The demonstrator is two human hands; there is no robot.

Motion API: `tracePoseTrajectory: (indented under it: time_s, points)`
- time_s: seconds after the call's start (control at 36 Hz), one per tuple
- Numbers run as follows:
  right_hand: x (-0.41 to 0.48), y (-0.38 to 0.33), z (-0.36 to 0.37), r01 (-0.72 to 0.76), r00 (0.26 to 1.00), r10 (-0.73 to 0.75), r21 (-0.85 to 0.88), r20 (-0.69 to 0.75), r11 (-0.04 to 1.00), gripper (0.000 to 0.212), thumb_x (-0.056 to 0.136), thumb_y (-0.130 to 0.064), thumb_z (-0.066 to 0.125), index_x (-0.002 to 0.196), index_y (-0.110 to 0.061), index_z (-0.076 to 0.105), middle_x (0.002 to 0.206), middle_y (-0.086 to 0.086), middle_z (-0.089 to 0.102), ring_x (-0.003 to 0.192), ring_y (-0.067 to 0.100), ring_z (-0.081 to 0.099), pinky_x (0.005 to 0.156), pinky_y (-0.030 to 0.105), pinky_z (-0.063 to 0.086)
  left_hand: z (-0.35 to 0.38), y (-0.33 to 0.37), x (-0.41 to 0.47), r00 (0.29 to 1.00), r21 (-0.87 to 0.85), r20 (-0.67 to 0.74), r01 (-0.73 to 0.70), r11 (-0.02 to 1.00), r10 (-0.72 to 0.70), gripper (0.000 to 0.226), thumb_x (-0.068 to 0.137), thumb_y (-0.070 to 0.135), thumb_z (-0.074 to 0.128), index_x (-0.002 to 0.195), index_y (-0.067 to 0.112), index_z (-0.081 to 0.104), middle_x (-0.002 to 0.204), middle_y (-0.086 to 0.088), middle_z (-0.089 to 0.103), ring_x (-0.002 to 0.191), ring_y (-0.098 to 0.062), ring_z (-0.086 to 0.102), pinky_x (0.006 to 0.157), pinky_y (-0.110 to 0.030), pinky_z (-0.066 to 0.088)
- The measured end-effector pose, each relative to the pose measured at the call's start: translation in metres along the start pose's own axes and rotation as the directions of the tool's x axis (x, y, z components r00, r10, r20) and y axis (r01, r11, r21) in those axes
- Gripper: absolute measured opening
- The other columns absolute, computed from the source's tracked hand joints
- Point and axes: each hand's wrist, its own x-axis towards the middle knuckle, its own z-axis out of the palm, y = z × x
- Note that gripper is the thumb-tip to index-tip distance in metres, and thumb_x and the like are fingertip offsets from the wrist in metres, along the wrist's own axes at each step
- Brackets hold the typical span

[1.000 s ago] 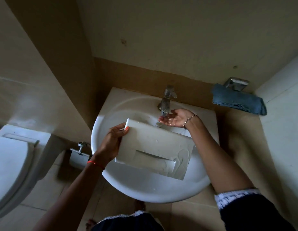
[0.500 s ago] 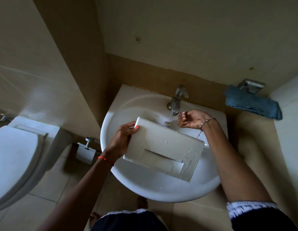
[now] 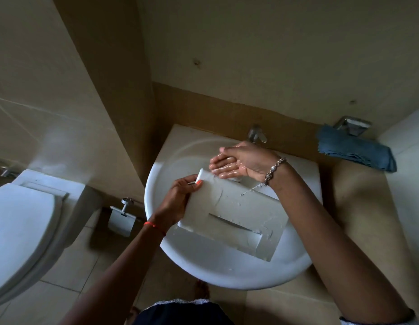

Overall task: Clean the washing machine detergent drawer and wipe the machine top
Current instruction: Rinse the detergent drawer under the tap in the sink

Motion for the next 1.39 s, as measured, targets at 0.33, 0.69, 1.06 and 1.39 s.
tracePoseTrajectory:
  time_s: [0.33,0.69,1.06,1.39]
  points:
    - [0.026,0.017,-0.091,-0.052,0.570,-0.422,-0.544,-0.705,0.837,0.042,0.088,-0.014,0.061,0.049,-0.007,0.046,0.049,0.004,0.041,0.046,0.013,0.036,0.050,0.023,0.030,-0.008,-0.007,-0.001,1.000,0.034,-0.011,0.011,0.999,-0.011,0.023,0.078,0.010,0.062,0.098,-0.002,0.065,0.083,-0.012,0.072,0.070,-0.022,0.067,0.065,-0.030,0.056]
    - [0.060,0.028,-0.092,-0.112,0.652,-0.319,-0.503,-0.688,0.857,0.036,0.088,-0.020,0.058,0.083,0.014,0.066,0.085,0.031,0.066,0.073,0.035,0.064,0.071,0.042,0.052,-0.006,-0.008,-0.001,1.000,-0.007,-0.030,0.006,1.000,-0.007,0.023,0.071,0.013,0.059,0.088,0.005,0.074,0.084,-0.016,0.072,0.069,-0.024,0.069,0.061,-0.029,0.056]
    - [0.042,0.023,-0.076,0.000,0.821,-0.149,-0.260,-0.551,0.966,0.037,0.095,-0.018,0.052,0.060,-0.007,0.059,0.039,-0.003,0.053,0.029,0.004,0.044,0.033,0.015,0.034,-0.005,-0.005,-0.003,1.000,0.017,-0.010,-0.024,1.000,0.024,0.016,0.077,0.008,0.062,0.084,0.010,0.077,0.084,-0.014,0.073,0.070,-0.023,0.070,0.061,-0.028,0.056]
    - [-0.060,0.137,-0.065,-0.026,0.910,0.037,0.034,-0.414,0.999,0.066,0.078,-0.051,0.064,0.117,0.001,0.058,0.112,0.024,0.063,0.095,0.024,0.062,0.074,0.020,0.051,-0.005,0.001,-0.003,0.999,0.035,-0.018,-0.035,0.999,0.036,0.025,0.090,0.002,0.043,0.097,0.002,0.067,0.083,-0.013,0.073,0.070,-0.022,0.069,0.061,-0.029,0.057]
